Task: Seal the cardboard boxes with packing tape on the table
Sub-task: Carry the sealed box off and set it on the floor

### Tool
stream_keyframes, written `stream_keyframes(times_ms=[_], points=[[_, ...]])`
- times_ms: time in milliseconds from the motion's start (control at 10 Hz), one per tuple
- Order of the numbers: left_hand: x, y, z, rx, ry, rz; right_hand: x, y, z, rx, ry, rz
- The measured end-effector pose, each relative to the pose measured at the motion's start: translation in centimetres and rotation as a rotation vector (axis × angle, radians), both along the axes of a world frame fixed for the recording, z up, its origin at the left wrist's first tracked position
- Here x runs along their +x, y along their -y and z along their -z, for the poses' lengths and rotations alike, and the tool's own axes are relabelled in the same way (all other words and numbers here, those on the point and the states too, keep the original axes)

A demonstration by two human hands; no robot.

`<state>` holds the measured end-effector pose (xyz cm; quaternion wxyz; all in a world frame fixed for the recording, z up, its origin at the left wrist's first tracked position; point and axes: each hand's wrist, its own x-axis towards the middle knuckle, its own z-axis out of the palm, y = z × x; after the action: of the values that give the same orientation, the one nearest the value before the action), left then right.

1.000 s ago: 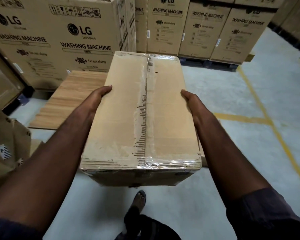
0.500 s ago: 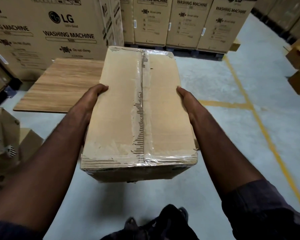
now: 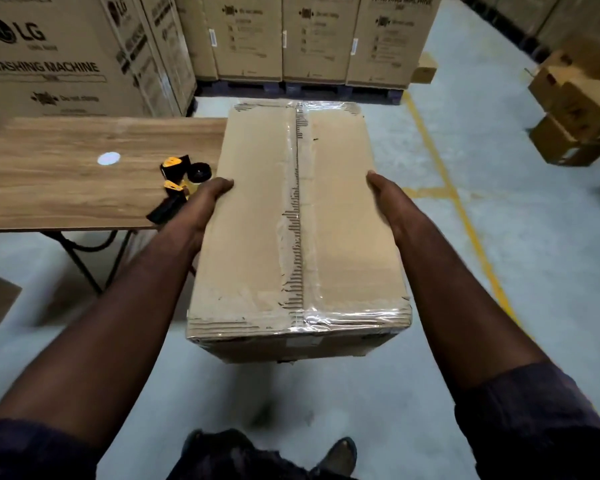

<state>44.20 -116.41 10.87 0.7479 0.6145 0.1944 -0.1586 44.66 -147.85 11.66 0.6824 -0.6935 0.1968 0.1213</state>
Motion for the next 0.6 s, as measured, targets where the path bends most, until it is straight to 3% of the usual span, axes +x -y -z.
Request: stream_keyframes(times_ms=[200, 600], points=[[2.0, 9.6, 3.1, 0.090, -0.003, -0.014, 2.7, 10.5, 2.3, -0.036, -0.039, 0.118], [13.3, 22.0, 7.0, 0.191, 0.110, 0.090, 12.4, 22.5, 7.8, -0.090, -0.154, 0.097]])
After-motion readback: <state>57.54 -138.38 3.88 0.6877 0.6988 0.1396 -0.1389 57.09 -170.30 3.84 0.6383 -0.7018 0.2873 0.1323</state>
